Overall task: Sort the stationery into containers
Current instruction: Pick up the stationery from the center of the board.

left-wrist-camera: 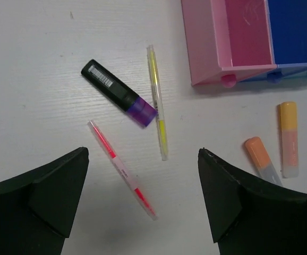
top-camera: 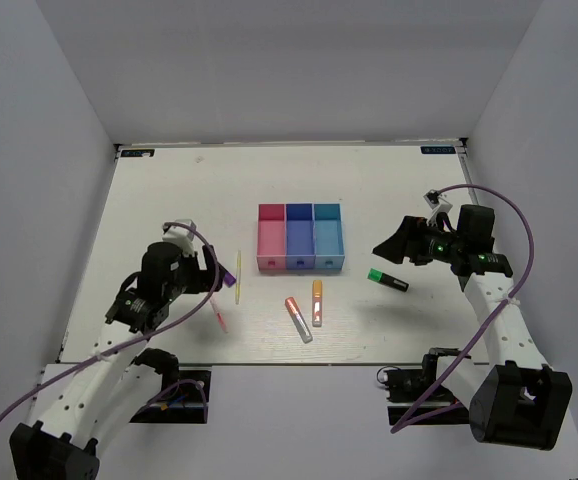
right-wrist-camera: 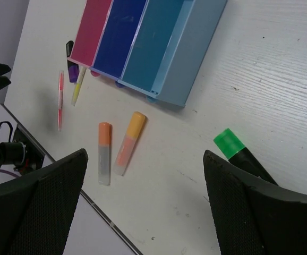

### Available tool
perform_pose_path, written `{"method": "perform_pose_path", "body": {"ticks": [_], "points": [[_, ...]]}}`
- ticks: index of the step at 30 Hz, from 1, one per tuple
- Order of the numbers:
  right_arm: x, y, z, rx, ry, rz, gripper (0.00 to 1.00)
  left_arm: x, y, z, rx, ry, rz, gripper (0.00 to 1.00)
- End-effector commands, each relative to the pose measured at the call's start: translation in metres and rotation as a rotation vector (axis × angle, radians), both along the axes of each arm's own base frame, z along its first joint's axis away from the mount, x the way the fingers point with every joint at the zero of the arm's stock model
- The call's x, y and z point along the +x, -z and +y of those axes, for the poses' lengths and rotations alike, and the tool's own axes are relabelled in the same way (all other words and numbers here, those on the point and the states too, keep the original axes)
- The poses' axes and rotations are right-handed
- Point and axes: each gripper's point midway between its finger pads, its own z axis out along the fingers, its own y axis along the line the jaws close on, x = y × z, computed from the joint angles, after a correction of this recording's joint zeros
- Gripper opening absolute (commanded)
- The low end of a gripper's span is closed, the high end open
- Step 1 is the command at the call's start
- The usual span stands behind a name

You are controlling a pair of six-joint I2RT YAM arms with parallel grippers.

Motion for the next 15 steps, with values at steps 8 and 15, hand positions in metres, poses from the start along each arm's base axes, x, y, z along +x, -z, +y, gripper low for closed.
{"method": "perform_pose_path", "body": {"ticks": [8,15], "points": [[0.005,0.002,-0.011,-0.134,-0.045,-0.119,0.90,0.017,0.021,-0.012,-0.107,-0.174,0.258,0.84],[0.001,0.005,-0.010,-0.148,-0.082,-0.121,0.00,0.032,0.038,-0.005,-0.178,-0.376,0.386,0.67]]}}
